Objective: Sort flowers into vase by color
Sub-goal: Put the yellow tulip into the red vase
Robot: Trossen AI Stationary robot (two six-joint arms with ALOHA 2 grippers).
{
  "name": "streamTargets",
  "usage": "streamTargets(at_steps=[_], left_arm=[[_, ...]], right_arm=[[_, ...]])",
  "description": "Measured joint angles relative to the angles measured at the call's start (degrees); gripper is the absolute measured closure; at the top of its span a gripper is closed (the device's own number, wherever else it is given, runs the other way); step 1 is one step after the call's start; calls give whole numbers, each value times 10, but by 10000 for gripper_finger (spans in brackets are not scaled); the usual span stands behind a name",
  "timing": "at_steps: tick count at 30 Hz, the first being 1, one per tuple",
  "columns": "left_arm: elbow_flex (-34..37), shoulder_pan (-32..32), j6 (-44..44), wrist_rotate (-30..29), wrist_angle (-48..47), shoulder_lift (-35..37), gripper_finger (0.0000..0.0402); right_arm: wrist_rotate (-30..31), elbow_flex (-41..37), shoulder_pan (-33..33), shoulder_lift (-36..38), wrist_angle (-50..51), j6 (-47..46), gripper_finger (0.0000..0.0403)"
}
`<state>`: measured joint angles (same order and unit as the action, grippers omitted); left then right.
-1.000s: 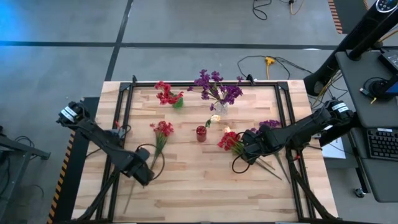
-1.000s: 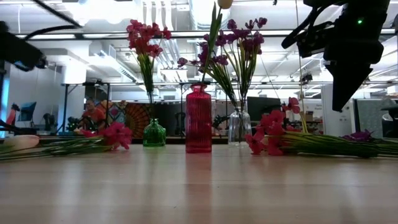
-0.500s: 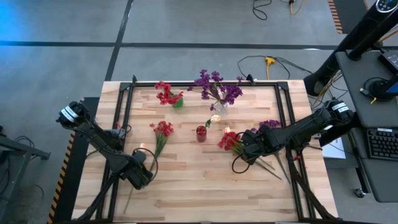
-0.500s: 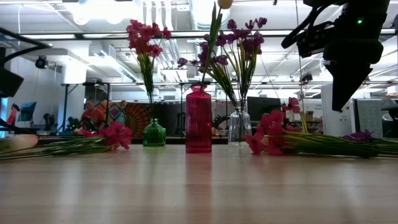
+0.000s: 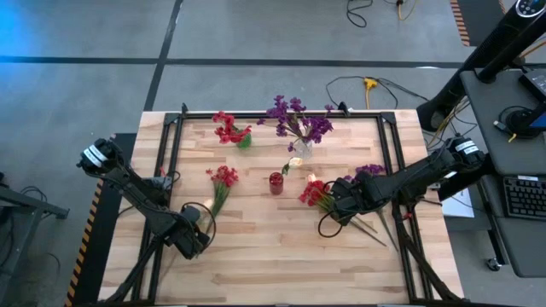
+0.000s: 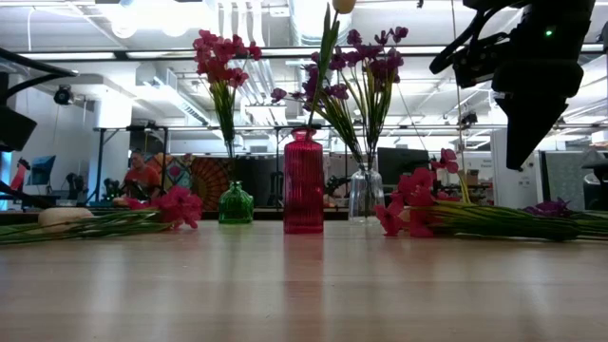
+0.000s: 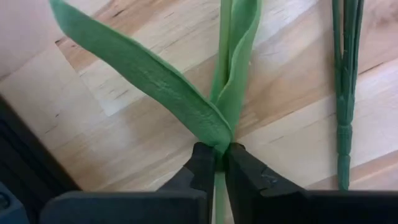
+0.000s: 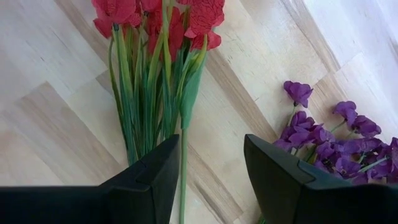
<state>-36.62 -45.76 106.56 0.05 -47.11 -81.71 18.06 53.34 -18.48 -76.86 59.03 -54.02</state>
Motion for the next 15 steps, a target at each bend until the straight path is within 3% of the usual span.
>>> streamTargets(at_steps=[10,15], left_arm=[[-19,0,-32,-3,-22,0,398],[-76,0,-57,-8,-127,12,400]], right_arm=[[0,0,0,0,1,1,232],[0,0,-3,0,3,18,232]])
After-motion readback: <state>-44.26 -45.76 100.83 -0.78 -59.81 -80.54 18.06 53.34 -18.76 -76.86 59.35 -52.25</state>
